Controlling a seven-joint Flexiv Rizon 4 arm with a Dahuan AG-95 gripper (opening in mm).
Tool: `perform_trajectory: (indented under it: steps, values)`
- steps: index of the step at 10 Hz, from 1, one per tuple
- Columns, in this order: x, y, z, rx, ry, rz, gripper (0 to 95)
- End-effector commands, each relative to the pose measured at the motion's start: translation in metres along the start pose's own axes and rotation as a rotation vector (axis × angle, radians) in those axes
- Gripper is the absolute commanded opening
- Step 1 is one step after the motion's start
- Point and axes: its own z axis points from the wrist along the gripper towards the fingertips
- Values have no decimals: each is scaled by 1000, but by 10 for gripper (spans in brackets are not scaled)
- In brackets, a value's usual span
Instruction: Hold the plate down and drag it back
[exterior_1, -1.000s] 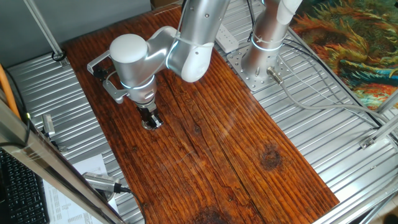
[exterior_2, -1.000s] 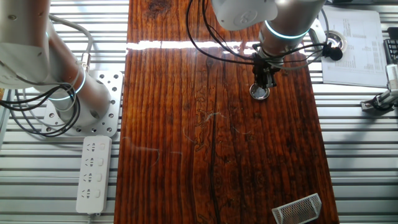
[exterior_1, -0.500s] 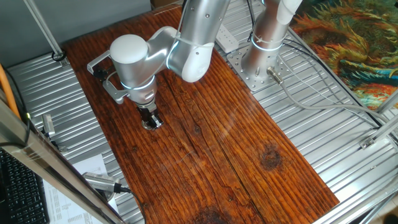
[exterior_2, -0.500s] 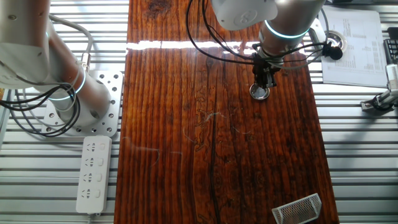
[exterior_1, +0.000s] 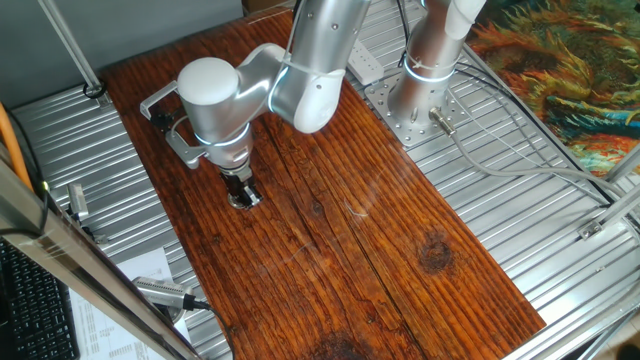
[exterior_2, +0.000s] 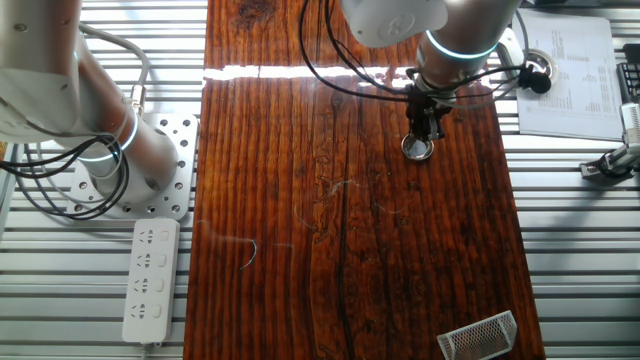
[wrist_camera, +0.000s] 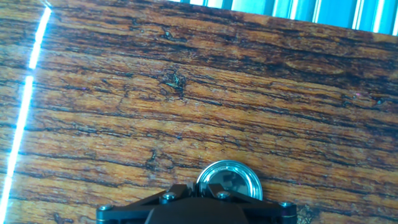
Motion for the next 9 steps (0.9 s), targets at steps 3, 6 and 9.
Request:
perform_trajectory:
  steps: [3,6,9]
  values:
    - [-1,2,0,0,-1,4,0]
    - [-2,4,-2,-4,-3,6,0]
    - [-5,18,2,-7,-11,34,0]
